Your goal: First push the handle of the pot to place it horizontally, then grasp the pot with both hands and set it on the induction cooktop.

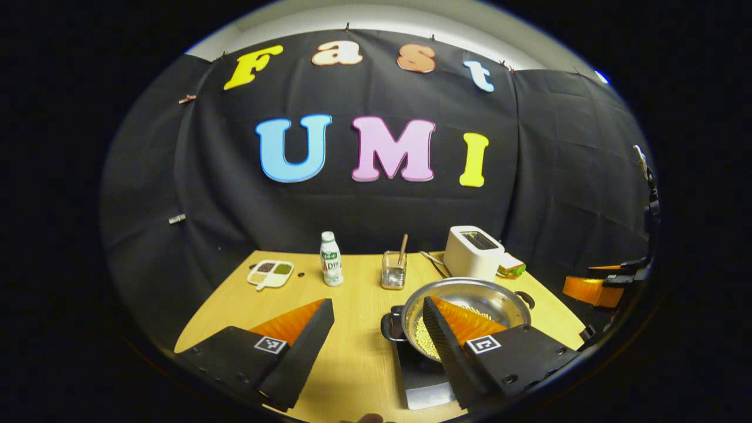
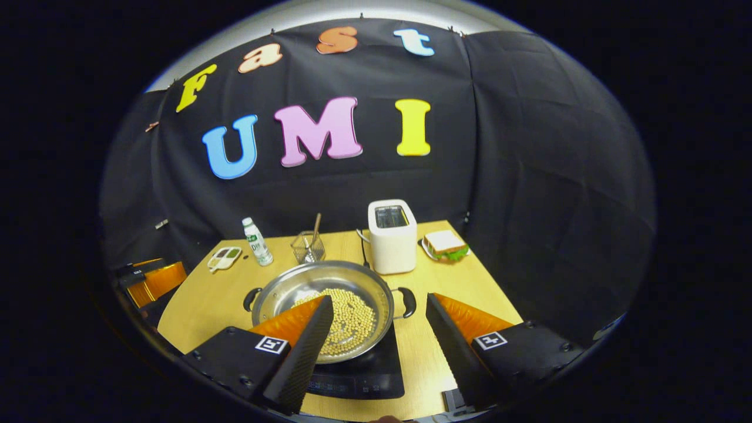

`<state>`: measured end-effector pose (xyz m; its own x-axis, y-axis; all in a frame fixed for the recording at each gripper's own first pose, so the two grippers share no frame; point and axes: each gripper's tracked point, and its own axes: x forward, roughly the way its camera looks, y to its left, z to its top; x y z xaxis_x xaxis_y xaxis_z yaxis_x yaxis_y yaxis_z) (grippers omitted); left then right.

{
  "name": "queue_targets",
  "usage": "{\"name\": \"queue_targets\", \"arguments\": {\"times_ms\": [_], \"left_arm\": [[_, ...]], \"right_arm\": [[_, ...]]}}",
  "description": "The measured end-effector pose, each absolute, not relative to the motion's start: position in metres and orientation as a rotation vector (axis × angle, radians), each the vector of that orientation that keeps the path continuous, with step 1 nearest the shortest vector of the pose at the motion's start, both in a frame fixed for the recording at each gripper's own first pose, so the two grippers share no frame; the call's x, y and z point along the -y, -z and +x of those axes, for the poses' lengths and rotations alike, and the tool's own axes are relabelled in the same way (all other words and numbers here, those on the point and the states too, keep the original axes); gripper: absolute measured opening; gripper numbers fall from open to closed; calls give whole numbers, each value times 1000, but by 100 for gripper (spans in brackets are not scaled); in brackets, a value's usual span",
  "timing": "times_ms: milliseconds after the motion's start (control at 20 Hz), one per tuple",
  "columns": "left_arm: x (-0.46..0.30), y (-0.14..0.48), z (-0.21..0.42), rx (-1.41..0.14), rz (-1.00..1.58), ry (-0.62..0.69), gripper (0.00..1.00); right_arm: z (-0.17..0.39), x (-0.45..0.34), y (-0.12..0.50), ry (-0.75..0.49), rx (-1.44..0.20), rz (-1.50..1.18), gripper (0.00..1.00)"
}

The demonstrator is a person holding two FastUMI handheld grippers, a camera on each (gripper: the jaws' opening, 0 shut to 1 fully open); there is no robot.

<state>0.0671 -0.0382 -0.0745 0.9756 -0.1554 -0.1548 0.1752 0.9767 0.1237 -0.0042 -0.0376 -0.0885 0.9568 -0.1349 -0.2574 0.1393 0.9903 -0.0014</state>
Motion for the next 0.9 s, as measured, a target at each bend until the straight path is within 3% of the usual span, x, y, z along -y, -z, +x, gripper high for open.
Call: {"name": "queue_targets", "arguments": {"times_ms": [250, 500, 900], "left_arm": [[37, 29, 13, 12, 174, 164, 95], [19, 20, -29, 73, 148, 98, 95], [-8, 75, -64, -3, -38, 25, 96]], "right_arm": [[-45, 24, 25, 154, -44, 12, 98], [-85, 27, 13, 183, 39, -24, 98], [-144, 54, 47, 276, 44, -5, 98]]}}
